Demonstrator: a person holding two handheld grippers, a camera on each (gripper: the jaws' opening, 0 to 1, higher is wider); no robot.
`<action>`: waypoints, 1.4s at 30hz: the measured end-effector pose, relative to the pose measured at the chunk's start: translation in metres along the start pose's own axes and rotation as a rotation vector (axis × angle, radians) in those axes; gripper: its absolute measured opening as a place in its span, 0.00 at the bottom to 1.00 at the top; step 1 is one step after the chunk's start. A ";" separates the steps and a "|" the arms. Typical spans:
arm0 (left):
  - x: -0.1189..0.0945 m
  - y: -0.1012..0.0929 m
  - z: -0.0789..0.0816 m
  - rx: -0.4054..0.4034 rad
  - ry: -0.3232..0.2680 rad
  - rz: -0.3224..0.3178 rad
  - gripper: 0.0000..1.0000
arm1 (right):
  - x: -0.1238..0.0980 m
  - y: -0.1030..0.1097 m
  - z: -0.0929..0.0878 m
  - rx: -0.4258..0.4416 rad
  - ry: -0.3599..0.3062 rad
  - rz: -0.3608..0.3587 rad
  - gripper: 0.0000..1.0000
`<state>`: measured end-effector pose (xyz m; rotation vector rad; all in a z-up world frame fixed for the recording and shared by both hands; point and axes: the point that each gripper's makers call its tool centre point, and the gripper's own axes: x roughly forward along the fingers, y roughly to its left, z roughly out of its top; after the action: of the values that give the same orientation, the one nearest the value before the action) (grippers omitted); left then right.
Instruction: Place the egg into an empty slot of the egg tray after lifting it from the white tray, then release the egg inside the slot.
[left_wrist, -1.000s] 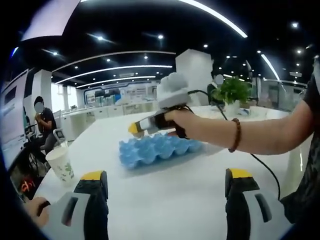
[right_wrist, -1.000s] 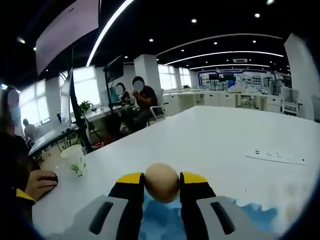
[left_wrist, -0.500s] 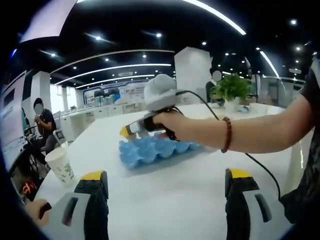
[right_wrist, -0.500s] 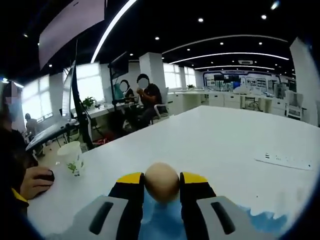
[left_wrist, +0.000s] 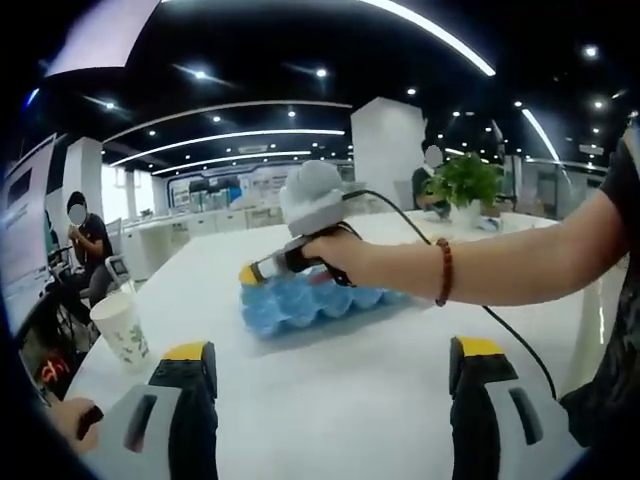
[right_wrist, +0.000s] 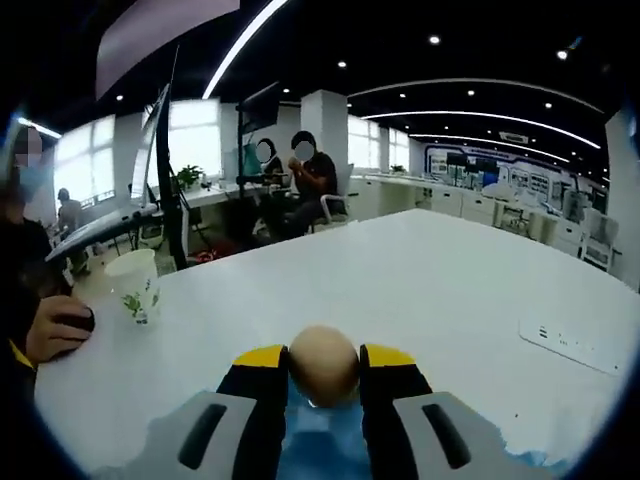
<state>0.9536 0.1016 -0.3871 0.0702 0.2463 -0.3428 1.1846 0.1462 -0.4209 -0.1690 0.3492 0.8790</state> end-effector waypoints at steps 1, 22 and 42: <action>0.000 0.001 0.000 -0.003 -0.002 0.001 0.99 | 0.002 0.001 -0.001 0.014 0.002 0.011 0.29; -0.001 0.006 -0.005 -0.031 -0.009 0.007 0.98 | 0.010 -0.003 0.003 0.045 -0.026 0.018 0.36; 0.004 -0.008 0.005 -0.032 -0.047 -0.026 1.00 | -0.039 -0.015 -0.001 0.046 -0.091 -0.041 0.63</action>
<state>0.9555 0.0928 -0.3830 0.0271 0.2059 -0.3657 1.1735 0.1084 -0.4080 -0.0935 0.2800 0.8345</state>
